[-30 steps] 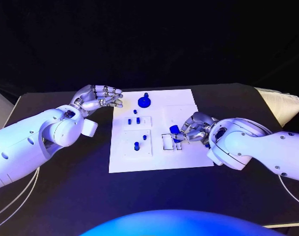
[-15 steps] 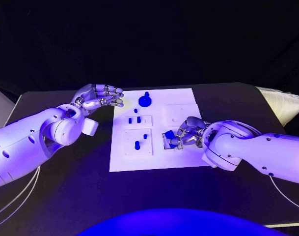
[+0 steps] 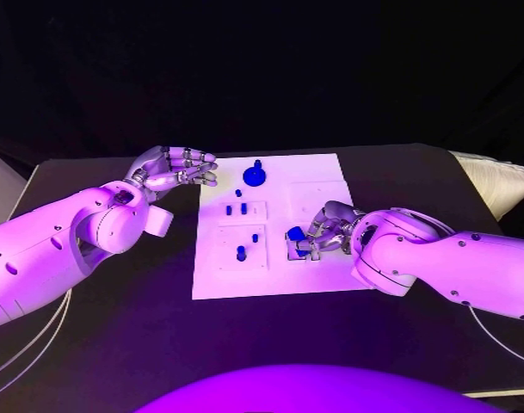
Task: Assemble the parts on the task board
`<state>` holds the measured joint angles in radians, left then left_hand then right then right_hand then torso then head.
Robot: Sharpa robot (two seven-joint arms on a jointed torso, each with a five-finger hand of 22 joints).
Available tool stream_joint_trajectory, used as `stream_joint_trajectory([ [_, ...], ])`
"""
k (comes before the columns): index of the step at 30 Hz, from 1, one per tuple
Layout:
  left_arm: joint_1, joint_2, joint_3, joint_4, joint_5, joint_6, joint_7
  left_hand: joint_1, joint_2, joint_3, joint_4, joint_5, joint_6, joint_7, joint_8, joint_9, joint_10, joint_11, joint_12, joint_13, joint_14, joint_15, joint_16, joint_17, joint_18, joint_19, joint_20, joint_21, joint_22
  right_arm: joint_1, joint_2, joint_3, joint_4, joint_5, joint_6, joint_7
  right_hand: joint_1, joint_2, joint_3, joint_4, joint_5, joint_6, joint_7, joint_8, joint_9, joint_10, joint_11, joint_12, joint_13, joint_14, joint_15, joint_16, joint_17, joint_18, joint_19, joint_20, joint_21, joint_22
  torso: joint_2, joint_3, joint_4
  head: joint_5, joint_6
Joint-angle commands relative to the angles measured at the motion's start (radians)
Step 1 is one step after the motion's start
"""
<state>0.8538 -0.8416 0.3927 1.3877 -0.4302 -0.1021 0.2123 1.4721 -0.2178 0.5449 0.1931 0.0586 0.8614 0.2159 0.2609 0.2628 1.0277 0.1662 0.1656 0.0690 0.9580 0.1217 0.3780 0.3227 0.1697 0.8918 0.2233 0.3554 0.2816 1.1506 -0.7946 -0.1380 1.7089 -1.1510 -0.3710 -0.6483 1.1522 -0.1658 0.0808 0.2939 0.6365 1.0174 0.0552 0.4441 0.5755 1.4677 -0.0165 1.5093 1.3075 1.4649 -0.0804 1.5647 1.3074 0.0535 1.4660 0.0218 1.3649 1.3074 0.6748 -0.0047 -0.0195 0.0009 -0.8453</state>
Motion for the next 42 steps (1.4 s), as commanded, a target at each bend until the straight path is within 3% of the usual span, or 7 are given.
stream_joint_trajectory([
  [1,0.000,0.001,0.000,0.002,0.000,0.010,0.003,0.005,0.002,0.000,0.008,0.002,0.003,0.008,-0.003,-0.002,-0.001,0.003,-0.004,0.002,0.008,0.001,-0.004,0.001,0.010,0.006,0.001,-0.006,-0.002,-0.003,0.004,-0.001,-0.015,-0.042,0.037,-0.011,-0.012,0.003,0.000,-0.001,-0.023,-0.001,0.000,-0.007,-0.003,0.059,-0.003,-0.003,0.203,0.106,-0.004,0.006,0.263,-0.011,0.066,-0.003,0.001,0.150,0.000,-0.0006,0.0010,0.002,-0.003],
  [11,0.000,0.000,0.000,0.004,0.001,0.010,0.000,0.003,0.003,0.000,0.012,0.002,0.003,0.008,-0.004,-0.002,-0.001,0.003,-0.004,0.002,0.008,0.001,-0.006,0.003,0.010,0.007,0.001,-0.008,-0.003,-0.011,0.012,-0.001,-0.023,-0.048,0.082,-0.009,-0.037,-0.006,-0.021,-0.001,-0.094,-0.007,0.002,-0.005,0.004,0.053,0.000,-0.012,0.196,0.106,-0.002,0.006,0.263,-0.011,0.065,-0.002,0.001,0.152,0.000,0.0001,-0.0009,0.006,-0.008],
  [16,0.000,0.000,0.000,0.005,0.002,0.011,-0.001,0.002,0.004,0.000,0.013,0.002,0.004,0.008,-0.004,-0.002,-0.001,0.003,-0.004,0.002,0.008,0.001,-0.006,0.003,0.010,0.007,0.001,-0.009,-0.004,-0.013,0.014,-0.001,-0.022,-0.072,0.044,-0.007,-0.064,0.015,-0.101,0.001,-0.227,-0.007,0.001,0.004,0.016,0.052,-0.001,-0.015,0.196,0.106,-0.002,0.006,0.263,-0.011,0.065,-0.001,-0.001,0.153,0.000,-0.0003,-0.0011,0.005,-0.006],
  [19,0.000,-0.001,0.000,0.005,0.002,0.011,-0.001,0.002,0.004,0.000,0.013,0.002,0.004,0.008,-0.004,-0.002,-0.001,0.003,-0.004,0.002,0.008,0.001,-0.006,0.003,0.010,0.007,0.001,-0.009,-0.004,-0.014,0.014,-0.001,-0.020,-0.082,0.027,-0.005,-0.076,0.024,-0.135,0.002,-0.254,-0.008,0.000,0.008,0.020,0.053,-0.001,-0.014,0.197,0.106,-0.002,0.006,0.263,-0.011,0.065,-0.001,-0.002,0.154,0.000,0.0000,-0.0004,0.005,-0.005],
  [22,0.000,-0.001,0.000,0.005,0.003,0.011,-0.002,0.002,0.004,0.000,0.013,0.002,0.004,0.008,-0.004,-0.002,-0.001,0.003,-0.004,0.002,0.008,0.001,-0.006,0.003,0.010,0.007,0.001,-0.009,-0.004,-0.015,0.013,-0.001,-0.019,-0.095,0.012,-0.002,-0.113,0.026,-0.193,0.004,-0.336,-0.009,0.000,0.014,0.028,0.053,-0.001,-0.016,0.197,0.106,-0.002,0.006,0.263,-0.011,0.066,-0.002,-0.001,0.156,0.000,-0.0001,0.0001,0.004,-0.005],
  [38,0.000,-0.002,0.000,0.004,0.003,0.011,-0.002,0.001,0.005,0.000,0.015,0.002,0.003,0.008,-0.004,-0.002,-0.001,0.004,-0.005,0.002,0.008,0.001,-0.007,0.004,0.010,0.007,0.001,-0.010,-0.004,-0.022,-0.011,-0.001,0.008,-0.134,-0.033,0.039,-0.154,0.014,-0.219,0.005,-0.366,-0.012,0.000,0.019,0.034,0.054,-0.001,-0.014,0.199,0.106,-0.002,0.006,0.263,-0.012,0.067,-0.001,0.005,0.160,0.000,0.0004,0.0001,0.005,-0.006],
  [42,0.000,-0.003,0.000,0.004,0.003,0.011,-0.002,0.001,0.005,0.000,0.015,0.002,0.003,0.008,-0.004,-0.002,-0.001,0.004,-0.005,0.002,0.008,0.001,-0.007,0.004,0.010,0.007,0.001,-0.010,-0.004,-0.024,-0.031,0.000,0.024,-0.126,-0.040,0.078,-0.071,0.048,-0.184,0.001,-0.357,-0.011,-0.003,0.025,0.039,0.057,-0.004,-0.011,0.203,0.106,-0.004,0.006,0.263,-0.013,0.069,-0.003,0.007,0.163,0.000,0.0004,-0.0003,0.006,-0.005],
])
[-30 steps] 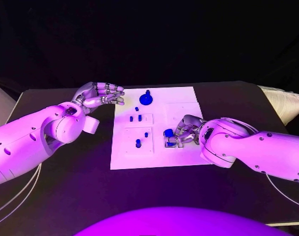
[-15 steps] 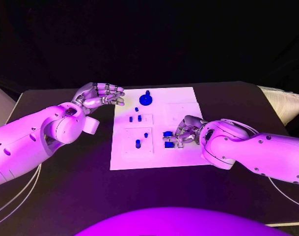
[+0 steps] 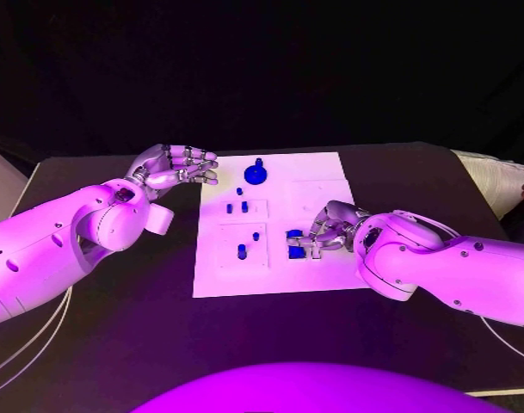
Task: Assemble the parts on the task board
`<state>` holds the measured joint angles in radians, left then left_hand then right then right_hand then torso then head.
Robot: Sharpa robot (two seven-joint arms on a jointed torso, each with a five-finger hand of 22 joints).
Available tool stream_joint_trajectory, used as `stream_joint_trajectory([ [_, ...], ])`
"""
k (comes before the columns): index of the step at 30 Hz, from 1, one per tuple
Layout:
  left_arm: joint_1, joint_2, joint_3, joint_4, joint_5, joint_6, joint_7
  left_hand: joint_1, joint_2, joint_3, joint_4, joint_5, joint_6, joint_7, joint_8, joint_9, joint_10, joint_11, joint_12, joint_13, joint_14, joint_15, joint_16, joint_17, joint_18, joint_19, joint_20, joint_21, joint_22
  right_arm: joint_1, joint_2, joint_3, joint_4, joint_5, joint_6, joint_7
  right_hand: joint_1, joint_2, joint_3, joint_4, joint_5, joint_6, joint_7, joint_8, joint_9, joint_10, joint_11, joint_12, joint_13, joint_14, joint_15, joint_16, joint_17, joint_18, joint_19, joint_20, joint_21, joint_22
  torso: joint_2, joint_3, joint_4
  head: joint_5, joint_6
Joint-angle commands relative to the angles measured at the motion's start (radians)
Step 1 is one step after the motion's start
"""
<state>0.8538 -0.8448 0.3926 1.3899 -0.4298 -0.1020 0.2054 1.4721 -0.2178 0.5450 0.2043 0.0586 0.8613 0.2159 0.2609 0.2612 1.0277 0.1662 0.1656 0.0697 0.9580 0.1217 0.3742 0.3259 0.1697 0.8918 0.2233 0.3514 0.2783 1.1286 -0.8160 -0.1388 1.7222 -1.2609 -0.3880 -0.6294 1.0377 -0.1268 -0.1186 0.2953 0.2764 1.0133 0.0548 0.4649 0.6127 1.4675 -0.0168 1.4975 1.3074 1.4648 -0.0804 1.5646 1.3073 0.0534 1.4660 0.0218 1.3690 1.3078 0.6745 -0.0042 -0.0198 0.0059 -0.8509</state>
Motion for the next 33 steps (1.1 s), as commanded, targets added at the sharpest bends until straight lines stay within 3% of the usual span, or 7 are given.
stream_joint_trajectory([
  [1,0.000,0.000,0.000,0.002,0.002,0.011,0.005,0.001,0.005,0.000,0.004,0.002,0.003,0.008,-0.004,-0.001,-0.001,0.004,-0.005,0.001,0.008,0.001,-0.003,0.001,0.010,0.007,0.001,-0.006,-0.001,-0.002,-0.015,0.001,0.015,-0.010,-0.024,0.070,0.075,0.015,0.025,-0.002,0.003,-0.008,-0.003,0.004,0.002,0.059,-0.004,0.003,0.205,0.106,-0.005,0.006,0.263,-0.013,0.069,-0.003,0.004,0.164,0.000,0.0000,-0.0001,0.001,0.000],
  [9,0.000,-0.001,0.000,0.003,0.002,0.008,0.008,0.001,0.005,0.000,0.004,0.002,0.003,0.008,-0.004,-0.001,-0.001,0.004,-0.005,0.001,0.008,0.001,-0.003,0.001,0.010,0.007,0.001,-0.006,-0.001,-0.003,-0.073,0.008,0.052,0.071,-0.065,0.171,0.177,0.013,0.058,-0.003,-0.013,-0.015,-0.001,-0.004,-0.002,0.063,-0.003,0.009,0.212,0.106,-0.004,0.006,0.263,-0.013,0.069,-0.004,0.004,0.166,0.000,0.0004,-0.0032,0.002,0.002],
  [10,0.000,-0.001,0.000,0.003,0.002,0.008,0.009,0.001,0.005,0.000,0.004,0.002,0.003,0.008,-0.004,-0.001,-0.001,0.004,-0.005,0.001,0.008,0.001,-0.003,0.001,0.010,0.007,0.001,-0.006,-0.001,-0.002,-0.081,0.009,0.056,0.082,-0.069,0.181,0.199,0.021,0.074,-0.003,0.009,-0.024,0.003,-0.014,-0.008,0.066,0.000,0.014,0.215,0.106,-0.002,0.006,0.263,-0.014,0.070,-0.003,0.008,0.169,-0.001,0.0005,-0.0035,0.001,0.002],
  [16,0.000,-0.003,0.000,0.005,0.004,0.003,0.014,0.001,0.005,0.000,0.006,0.002,0.003,0.008,-0.005,-0.002,-0.002,0.003,-0.005,0.001,0.009,0.001,-0.005,0.003,0.011,0.009,0.002,-0.008,-0.002,0.029,-0.156,0.019,0.078,0.163,-0.069,0.225,0.226,0.024,0.094,-0.004,0.029,-0.049,0.019,-0.055,-0.029,0.075,0.013,0.028,0.227,0.106,0.008,0.006,0.263,-0.017,0.073,0.004,0.020,0.176,-0.001,-0.0006,-0.0040,-0.009,0.007],
  [20,-0.001,-0.006,0.000,0.008,0.006,-0.001,0.016,0.001,0.005,0.000,0.006,0.002,0.003,0.008,-0.005,-0.002,-0.002,0.003,-0.005,0.001,0.009,0.001,-0.005,0.003,0.011,0.009,0.002,-0.008,-0.002,0.057,-0.209,0.021,0.067,0.200,-0.026,0.221,0.261,0.026,0.117,-0.008,0.028,-0.060,0.031,-0.097,-0.051,0.079,0.024,0.035,0.233,0.106,0.018,0.006,0.263,-0.019,0.075,0.012,0.030,0.182,-0.002,-0.0012,-0.0057,-0.022,0.011],
  [22,-0.001,-0.007,0.000,0.009,0.008,-0.003,0.017,0.001,0.005,0.000,0.006,0.002,0.003,0.008,-0.005,-0.002,-0.002,0.003,-0.005,0.001,0.009,0.001,-0.005,0.003,0.011,0.009,0.002,-0.008,-0.002,0.065,-0.233,0.021,0.051,0.201,0.010,0.208,0.282,0.022,0.139,-0.007,-0.002,-0.052,0.033,-0.114,-0.062,0.079,0.026,0.034,0.232,0.106,0.020,0.006,0.263,-0.019,0.075,0.015,0.031,0.184,-0.002,-0.0018,-0.0089,-0.025,0.013],
  [33,-0.001,-0.010,0.000,0.013,0.011,-0.005,0.017,0.001,0.005,0.000,0.007,0.002,0.003,0.008,-0.005,-0.002,-0.001,0.003,-0.004,0.002,0.009,0.001,-0.006,0.005,0.011,0.010,0.002,-0.009,-0.003,0.071,-0.302,0.013,0.005,0.097,0.148,0.123,0.316,0.010,0.184,-0.007,-0.002,-0.016,0.028,-0.135,-0.081,0.081,0.022,0.036,0.235,0.106,0.018,0.006,0.263,-0.022,0.077,0.017,0.047,0.193,-0.005,-0.0038,-0.0151,-0.034,0.012],
])
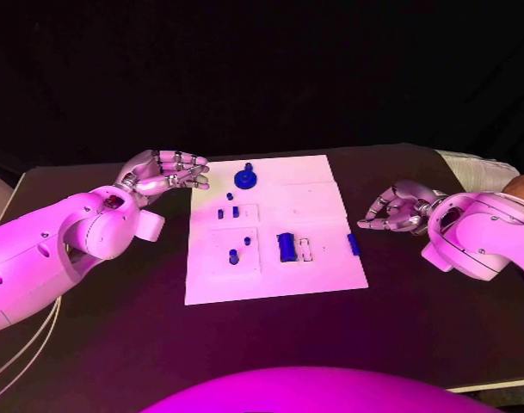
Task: Assemble the parts on the task board
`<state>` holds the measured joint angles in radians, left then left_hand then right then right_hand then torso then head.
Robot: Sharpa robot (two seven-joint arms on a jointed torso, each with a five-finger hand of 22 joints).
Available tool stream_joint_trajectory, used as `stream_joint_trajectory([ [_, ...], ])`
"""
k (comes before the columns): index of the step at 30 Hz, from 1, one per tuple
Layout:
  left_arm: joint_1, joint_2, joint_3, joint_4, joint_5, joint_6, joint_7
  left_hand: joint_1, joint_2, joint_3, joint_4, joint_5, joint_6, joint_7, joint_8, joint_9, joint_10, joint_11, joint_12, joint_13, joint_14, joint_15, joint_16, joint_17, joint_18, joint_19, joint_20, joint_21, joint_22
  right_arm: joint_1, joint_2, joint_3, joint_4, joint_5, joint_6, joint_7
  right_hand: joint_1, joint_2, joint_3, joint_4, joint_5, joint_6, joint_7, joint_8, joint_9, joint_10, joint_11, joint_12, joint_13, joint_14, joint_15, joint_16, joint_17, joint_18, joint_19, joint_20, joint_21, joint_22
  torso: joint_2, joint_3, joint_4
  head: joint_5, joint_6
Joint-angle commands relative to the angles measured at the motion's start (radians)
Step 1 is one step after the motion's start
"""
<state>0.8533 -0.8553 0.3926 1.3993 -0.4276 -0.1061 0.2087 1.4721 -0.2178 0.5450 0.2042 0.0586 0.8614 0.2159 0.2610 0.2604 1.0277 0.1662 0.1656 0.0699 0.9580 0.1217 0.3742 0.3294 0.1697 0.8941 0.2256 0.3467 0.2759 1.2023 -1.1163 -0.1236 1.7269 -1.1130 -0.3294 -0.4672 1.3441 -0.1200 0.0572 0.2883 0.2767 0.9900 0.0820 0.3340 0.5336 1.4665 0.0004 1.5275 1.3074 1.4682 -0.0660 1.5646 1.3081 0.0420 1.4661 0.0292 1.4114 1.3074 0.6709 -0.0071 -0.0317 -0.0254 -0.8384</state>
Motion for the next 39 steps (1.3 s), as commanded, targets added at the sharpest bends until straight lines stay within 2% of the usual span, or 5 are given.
stream_joint_trajectory([
  [1,0.000,0.000,0.000,0.003,0.009,-0.001,0.014,0.001,0.005,0.000,0.007,0.002,0.003,0.008,-0.005,-0.001,-0.001,0.003,-0.004,0.001,0.009,0.001,-0.006,0.001,0.011,0.007,0.000,-0.005,-0.001,-0.006,-0.003,-0.003,0.001,-0.056,0.093,-0.046,0.011,0.002,0.011,0.000,-0.001,0.010,0.000,-0.004,-0.002,0.082,0.004,0.007,0.236,0.103,0.003,0.006,0.263,-0.011,0.077,0.009,0.005,0.193,-0.001,-0.0012,-0.0028,-0.003,0.000],
  [7,0.000,0.001,0.000,0.002,0.009,0.001,0.013,0.001,0.005,0.000,0.007,0.002,0.003,0.008,-0.005,-0.001,-0.001,0.003,-0.004,0.001,0.009,0.001,-0.006,0.001,0.011,0.007,0.000,-0.005,-0.001,-0.027,0.004,-0.008,0.002,-0.084,0.081,-0.095,-0.001,-0.007,0.018,0.004,0.013,0.022,-0.001,-0.010,-0.008,0.082,0.003,0.005,0.235,0.103,0.002,0.006,0.263,-0.011,0.077,0.008,0.005,0.194,-0.001,-0.0001,0.0002,-0.010,0.001],
  [9,0.000,0.001,0.000,0.002,0.009,0.001,0.013,0.001,0.005,0.000,0.007,0.002,0.003,0.008,-0.005,-0.001,-0.001,0.003,-0.004,0.001,0.009,0.001,-0.006,0.001,0.011,0.007,0.000,-0.005,-0.001,-0.032,0.010,-0.008,0.000,-0.088,0.073,-0.107,-0.011,-0.012,0.019,0.004,0.018,0.027,-0.002,-0.012,-0.010,0.081,0.002,0.004,0.234,0.103,0.001,0.006,0.263,-0.010,0.077,0.007,0.004,0.193,-0.002,-0.0017,0.0010,-0.011,0.001],
  [20,-0.001,0.001,0.000,-0.002,0.009,0.004,0.007,0.001,0.005,0.000,0.008,0.002,0.004,0.008,-0.004,-0.001,-0.001,0.003,-0.004,0.002,0.010,0.001,-0.006,0.002,0.011,0.008,0.000,-0.006,-0.002,-0.053,0.052,-0.009,-0.004,-0.082,0.035,-0.129,-0.109,-0.025,0.017,0.007,0.028,0.044,-0.003,-0.026,-0.019,0.081,0.002,0.002,0.233,0.103,0.001,0.006,0.263,-0.010,0.077,0.007,0.001,0.194,0.000,-0.0016,0.0016,-0.009,-0.001],
  [39,-0.003,0.003,0.000,-0.005,0.007,0.007,0.004,0.001,0.006,0.000,0.009,0.002,0.004,0.008,-0.004,-0.001,-0.001,0.003,-0.004,0.002,0.010,0.001,-0.007,0.003,0.011,0.009,0.000,-0.006,-0.002,-0.073,0.086,-0.009,-0.044,-0.092,0.034,-0.142,-0.090,-0.010,0.048,0.002,0.037,0.053,-0.008,-0.027,-0.019,0.080,-0.003,0.001,0.233,0.103,-0.003,0.006,0.263,-0.010,0.077,0.004,-0.001,0.194,-0.001,-0.0016,0.0004,-0.003,-0.010],
])
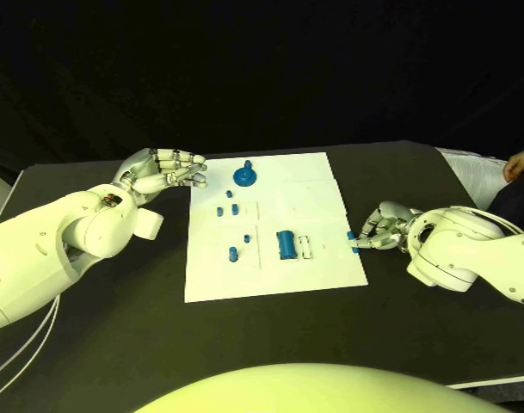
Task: Assemble the parts on the task board
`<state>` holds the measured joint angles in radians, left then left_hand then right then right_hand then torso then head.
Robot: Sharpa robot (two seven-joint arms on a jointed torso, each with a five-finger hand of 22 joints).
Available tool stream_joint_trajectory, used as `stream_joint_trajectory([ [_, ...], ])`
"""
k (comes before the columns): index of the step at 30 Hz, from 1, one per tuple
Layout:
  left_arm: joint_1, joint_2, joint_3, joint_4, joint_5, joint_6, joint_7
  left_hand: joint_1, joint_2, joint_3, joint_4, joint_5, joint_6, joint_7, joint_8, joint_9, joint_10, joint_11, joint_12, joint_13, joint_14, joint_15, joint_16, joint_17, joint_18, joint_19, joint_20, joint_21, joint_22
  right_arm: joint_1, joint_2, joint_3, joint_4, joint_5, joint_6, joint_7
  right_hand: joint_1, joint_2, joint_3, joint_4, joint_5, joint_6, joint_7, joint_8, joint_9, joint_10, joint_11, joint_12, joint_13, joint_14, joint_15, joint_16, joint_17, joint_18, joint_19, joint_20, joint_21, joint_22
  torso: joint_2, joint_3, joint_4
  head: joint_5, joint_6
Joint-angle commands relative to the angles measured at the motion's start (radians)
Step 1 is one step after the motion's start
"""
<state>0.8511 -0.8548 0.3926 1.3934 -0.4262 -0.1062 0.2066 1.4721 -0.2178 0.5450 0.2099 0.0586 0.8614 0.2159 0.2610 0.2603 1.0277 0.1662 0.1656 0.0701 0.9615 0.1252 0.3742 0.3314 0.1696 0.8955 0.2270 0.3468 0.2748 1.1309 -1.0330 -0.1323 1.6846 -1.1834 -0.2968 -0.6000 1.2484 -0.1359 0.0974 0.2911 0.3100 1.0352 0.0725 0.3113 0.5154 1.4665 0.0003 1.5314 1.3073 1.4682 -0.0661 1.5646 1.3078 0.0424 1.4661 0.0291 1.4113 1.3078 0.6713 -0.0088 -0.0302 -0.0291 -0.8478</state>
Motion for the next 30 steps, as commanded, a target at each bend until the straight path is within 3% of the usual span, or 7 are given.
stream_joint_trajectory([
  [1,-0.001,0.002,0.000,0.000,0.005,0.007,0.006,0.001,0.006,0.000,0.003,0.002,0.004,0.008,-0.004,-0.001,-0.001,0.003,-0.004,0.001,0.007,-0.003,-0.007,0.001,0.011,0.007,-0.002,-0.006,-0.001,-0.002,0.004,0.000,-0.003,-0.023,0.002,-0.010,0.006,0.006,0.007,-0.001,0.004,0.008,0.001,-0.004,-0.001,0.080,-0.003,-0.003,0.233,0.103,-0.003,0.006,0.263,-0.010,0.077,0.004,-0.001,0.193,-0.001,0.0004,-0.0013,0.001,-0.001],
  [15,-0.002,0.002,0.000,0.000,0.005,0.007,0.004,0.001,0.006,0.000,0.005,0.002,0.005,0.009,-0.005,-0.002,-0.001,0.003,-0.004,0.001,0.007,-0.003,-0.008,0.003,0.011,0.009,-0.002,-0.008,-0.002,-0.015,0.035,0.000,-0.013,-0.027,-0.014,0.000,0.024,0.006,0.025,-0.002,0.006,0.012,-0.002,-0.003,0.000,0.081,-0.006,-0.003,0.233,0.103,-0.005,0.006,0.263,-0.010,0.077,0.003,0.002,0.195,-0.001,-0.0008,-0.0003,0.005,-0.005],
  [30,-0.002,0.000,0.000,0.002,0.005,0.009,0.001,0.001,0.007,0.000,0.007,0.002,0.005,0.009,-0.005,-0.002,-0.001,0.003,-0.004,0.002,0.007,-0.003,-0.009,0.004,0.011,0.010,-0.002,-0.009,-0.003,-0.019,0.049,0.000,-0.023,-0.023,-0.038,0.009,0.113,0.025,0.133,-0.016,-0.021,0.028,-0.018,0.019,0.016,0.083,-0.020,0.001,0.237,0.103,-0.017,0.006,0.263,-0.013,0.079,-0.007,0.012,0.201,-0.002,-0.0010,-0.0014,0.007,-0.007],
])
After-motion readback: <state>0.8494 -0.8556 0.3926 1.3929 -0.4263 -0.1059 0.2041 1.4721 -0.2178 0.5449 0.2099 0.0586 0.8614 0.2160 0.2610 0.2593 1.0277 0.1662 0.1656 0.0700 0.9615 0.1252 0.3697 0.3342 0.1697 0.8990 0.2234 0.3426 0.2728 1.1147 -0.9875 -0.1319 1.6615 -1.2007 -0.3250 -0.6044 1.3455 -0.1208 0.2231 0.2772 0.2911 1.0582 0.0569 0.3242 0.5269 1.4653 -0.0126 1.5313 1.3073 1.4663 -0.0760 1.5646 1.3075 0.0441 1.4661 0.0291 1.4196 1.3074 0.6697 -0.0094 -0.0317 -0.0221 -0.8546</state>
